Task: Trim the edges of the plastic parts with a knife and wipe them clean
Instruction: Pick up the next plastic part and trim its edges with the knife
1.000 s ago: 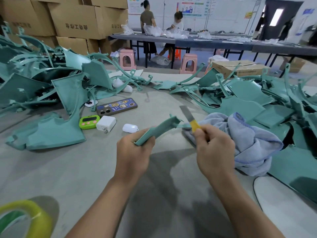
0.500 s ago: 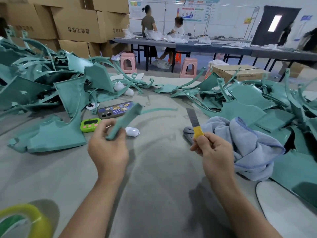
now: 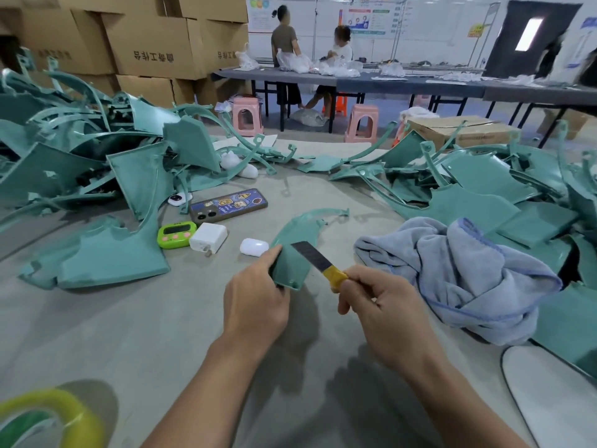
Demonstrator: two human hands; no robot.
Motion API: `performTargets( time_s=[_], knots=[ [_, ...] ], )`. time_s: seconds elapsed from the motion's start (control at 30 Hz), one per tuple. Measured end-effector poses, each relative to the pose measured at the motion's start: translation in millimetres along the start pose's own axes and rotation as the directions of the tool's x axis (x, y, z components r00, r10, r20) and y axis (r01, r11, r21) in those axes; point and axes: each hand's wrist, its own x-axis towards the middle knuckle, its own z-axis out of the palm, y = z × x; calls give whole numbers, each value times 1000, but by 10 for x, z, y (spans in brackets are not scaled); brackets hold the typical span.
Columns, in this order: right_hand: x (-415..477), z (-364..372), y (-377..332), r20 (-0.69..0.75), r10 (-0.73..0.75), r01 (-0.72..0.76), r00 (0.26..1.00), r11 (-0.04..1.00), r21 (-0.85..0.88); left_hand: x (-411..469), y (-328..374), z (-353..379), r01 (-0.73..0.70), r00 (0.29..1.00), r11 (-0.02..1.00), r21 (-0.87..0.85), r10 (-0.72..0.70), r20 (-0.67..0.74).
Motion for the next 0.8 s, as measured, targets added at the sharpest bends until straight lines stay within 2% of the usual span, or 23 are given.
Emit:
performTargets(
  time_s=[0.13,0.17,0.23,0.3,0.33,0.4,0.47,0.5,0.53,0.57,0.63,0.7,0.73,0.8],
  knots=[
    [21,16,45,114,-50,64,992,991,-122,37,-29,-5,41,999,999,35,-41,2],
    [44,22,59,105,-52,67,993,987,-144,42,-35,-8,45,999,998,43,-45,0],
    [110,28,113,-35,-21,14,999,984,-180,48,-44,-6,54,998,997,48,-54,-9],
    [179,-6,153,-226,26,-72,974,977,-199,55,-46,-10,66,997,998,21,-65,-32],
    [183,-30,156,-276,14,-66,961,981,-182,50,-49,-7,59,997,998,8,-58,-40],
    [114,-58,108,-232,-91,59,968,988,-141,42,-44,3,53,998,998,15,-52,-42],
    [8,-28,39,-53,-217,204,975,963,-178,45,-43,7,70,997,997,26,-69,-44],
    [-20,5,25,29,-230,231,973,946,-227,42,-47,12,66,997,997,28,-65,-43],
    [-17,38,40,51,-219,225,974,935,-274,41,-54,16,55,998,998,34,-53,-41],
    [19,60,60,5,-183,177,983,940,-293,39,-57,15,45,998,998,38,-43,-39],
    [118,38,78,-175,-79,34,981,969,-246,37,-54,6,37,999,999,33,-36,-38],
    [135,-22,89,-249,-63,18,966,984,-179,29,-52,6,32,999,999,40,-30,-34],
    [104,-42,70,-215,-104,68,971,984,-167,27,-49,10,28,999,999,43,-26,-39],
    [13,-9,10,-52,-201,186,978,960,-211,31,-46,15,35,998,999,40,-33,-49]
  ],
)
